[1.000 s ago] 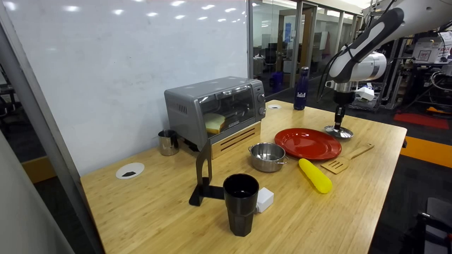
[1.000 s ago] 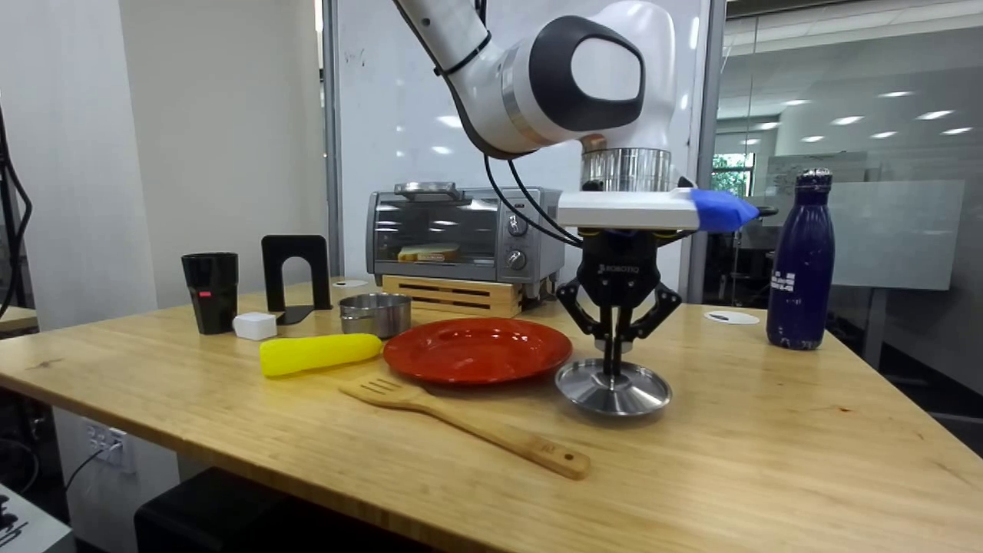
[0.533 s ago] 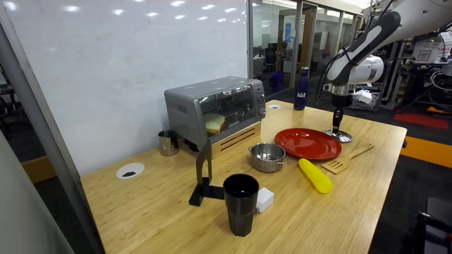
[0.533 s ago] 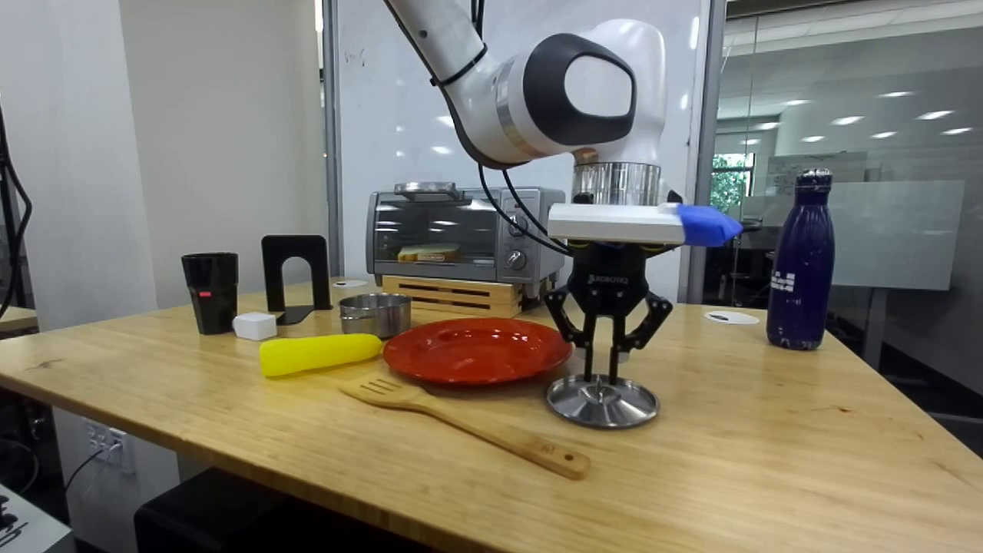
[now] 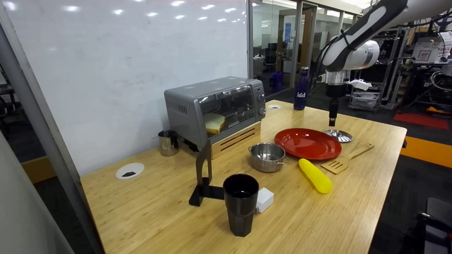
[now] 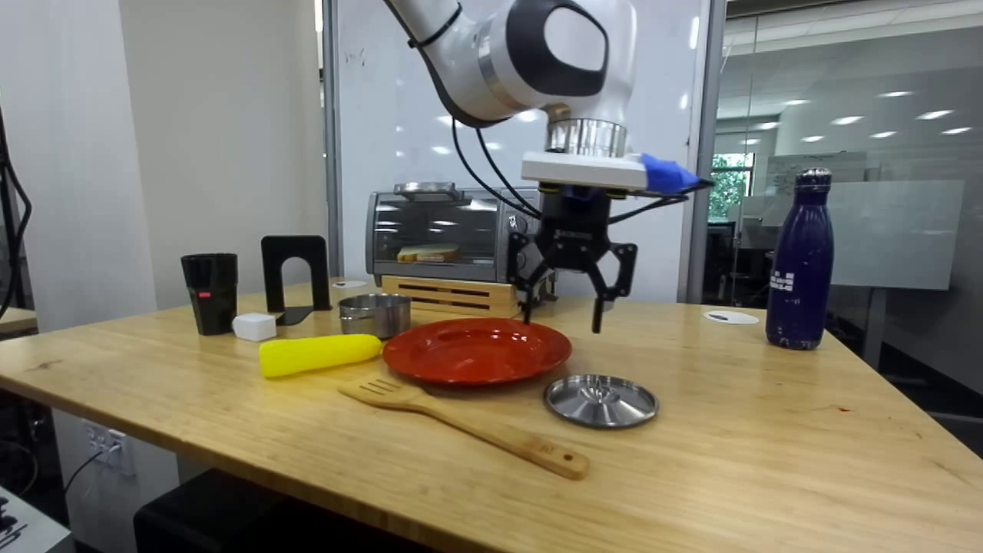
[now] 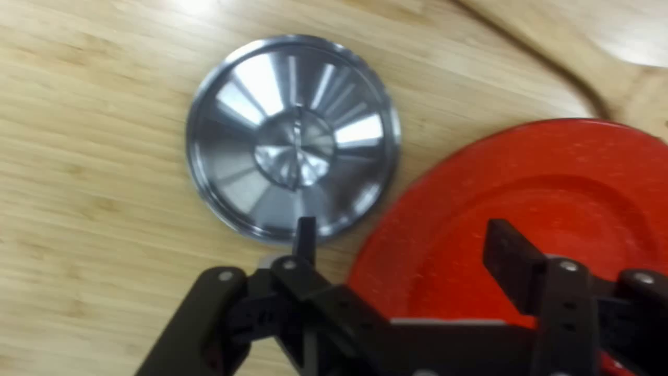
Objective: Pick the lid on the pot and put it on the counter
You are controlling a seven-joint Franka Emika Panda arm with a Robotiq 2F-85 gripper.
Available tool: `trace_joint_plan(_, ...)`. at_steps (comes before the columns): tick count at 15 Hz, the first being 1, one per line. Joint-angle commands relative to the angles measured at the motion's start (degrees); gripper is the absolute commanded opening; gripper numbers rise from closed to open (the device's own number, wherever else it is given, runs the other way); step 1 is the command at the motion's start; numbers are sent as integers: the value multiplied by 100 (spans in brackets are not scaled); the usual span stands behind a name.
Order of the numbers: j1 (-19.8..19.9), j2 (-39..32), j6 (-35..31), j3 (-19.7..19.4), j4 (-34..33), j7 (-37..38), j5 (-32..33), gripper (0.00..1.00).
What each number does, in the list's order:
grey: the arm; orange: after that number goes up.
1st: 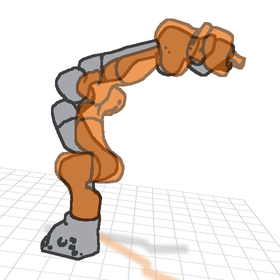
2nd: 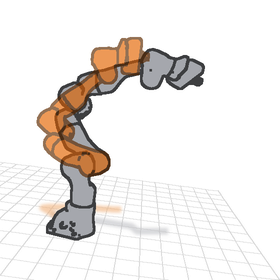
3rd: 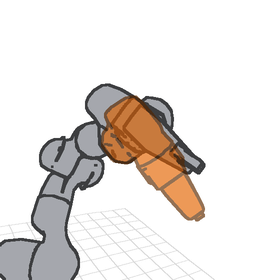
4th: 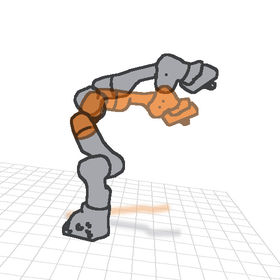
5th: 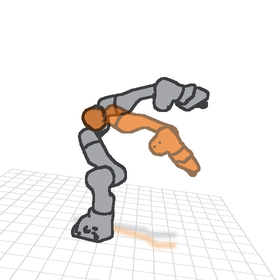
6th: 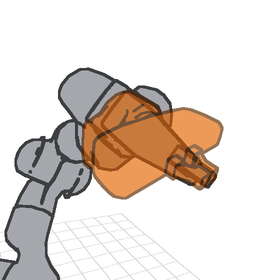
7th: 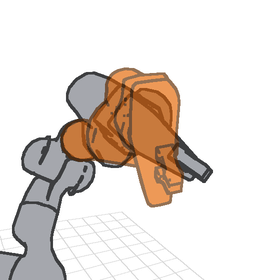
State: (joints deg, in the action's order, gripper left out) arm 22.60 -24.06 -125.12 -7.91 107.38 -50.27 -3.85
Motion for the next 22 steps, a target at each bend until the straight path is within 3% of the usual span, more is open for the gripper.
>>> trace_joint_plan(1, -418, 729, 1189, 209, -89, -220, 345, 100)
trace_joint_plan(4, -1010, 953, 1569, 421, -459, -94, 842, 100)
trace_joint_plan(10, -1949, 564, 1061, 973, -1179, -93, 1202, 100)
trace_joint_plan(14, -2432, 472, 984, 1217, -1317, 701, 1171, 100)
trace_joint_plan(18, -2771, 461, 1324, 1325, -1408, 1995, 1138, 100)
trace_joint_plan(22, -2900, 760, 1483, 1542, -1150, 2328, 1070, 100)
